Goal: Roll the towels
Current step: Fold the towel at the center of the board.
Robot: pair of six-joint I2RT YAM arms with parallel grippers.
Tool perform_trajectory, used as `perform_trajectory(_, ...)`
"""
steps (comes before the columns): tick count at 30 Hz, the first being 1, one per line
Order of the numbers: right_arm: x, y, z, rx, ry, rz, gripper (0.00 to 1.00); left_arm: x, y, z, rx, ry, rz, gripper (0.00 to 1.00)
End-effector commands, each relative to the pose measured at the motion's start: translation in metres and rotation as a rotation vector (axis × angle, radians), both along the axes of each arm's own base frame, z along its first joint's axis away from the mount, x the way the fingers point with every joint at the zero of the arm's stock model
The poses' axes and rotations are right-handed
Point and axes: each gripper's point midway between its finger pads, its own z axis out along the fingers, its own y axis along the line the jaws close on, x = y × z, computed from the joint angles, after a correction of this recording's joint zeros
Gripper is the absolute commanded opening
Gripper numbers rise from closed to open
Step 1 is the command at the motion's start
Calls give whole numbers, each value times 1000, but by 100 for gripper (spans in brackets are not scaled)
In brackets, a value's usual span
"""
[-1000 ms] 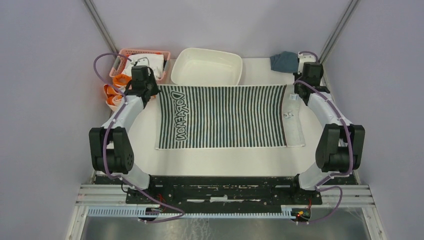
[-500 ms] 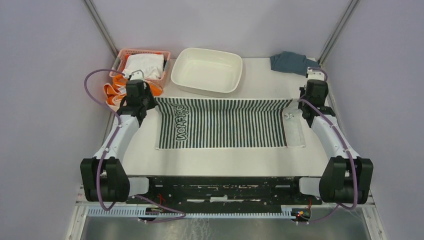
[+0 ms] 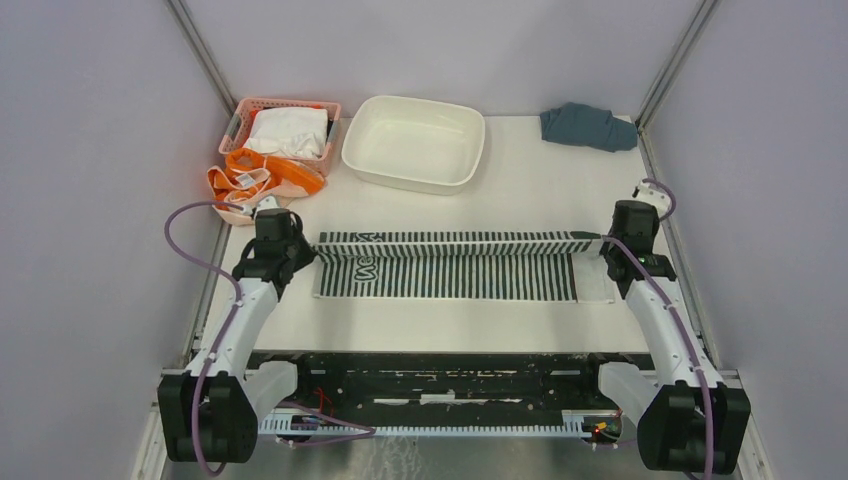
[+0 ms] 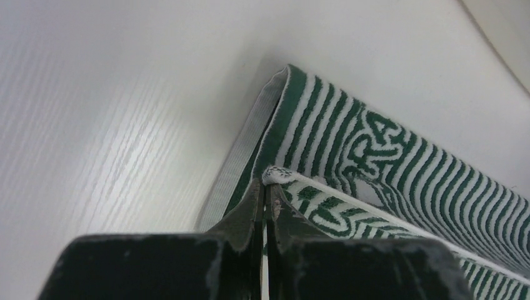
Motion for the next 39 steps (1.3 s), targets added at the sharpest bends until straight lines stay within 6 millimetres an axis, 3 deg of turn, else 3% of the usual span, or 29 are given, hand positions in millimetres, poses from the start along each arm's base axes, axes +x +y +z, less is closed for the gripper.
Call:
perform_trajectory(1,-32,-12,-21,43,42,-185,1,-12,10,-16,-37,19,127,3)
perform_trajectory(5,-48,-13,-38,61,88,-247,2,-16,9,-28,-51,66,142,3)
perform_trajectory(12,-50,-9,-47,103,142,-272,7,-27,2,-49,-113,95,177,3)
perform_trajectory(18,-60,-4,-46,144,183,-310,2,-30,4,-43,-119,70,195,3)
perform_trajectory(22,-63,-5,-40,144,158,-320,9,-36,6,-41,-109,73,206,3)
perform_trajectory(26,-71,-5,-45,144,179,-328,13,-44,6,-52,-122,103,228,5)
perform_trajectory(29,-80,-3,-52,150,209,-340,19,-47,6,-53,-126,113,241,14)
perform_trajectory(33,-86,-1,-46,171,205,-350,44,-50,9,-46,-124,116,263,38)
perform_trajectory(39,-105,10,-28,222,219,-333,58,-61,15,-16,-107,88,296,64)
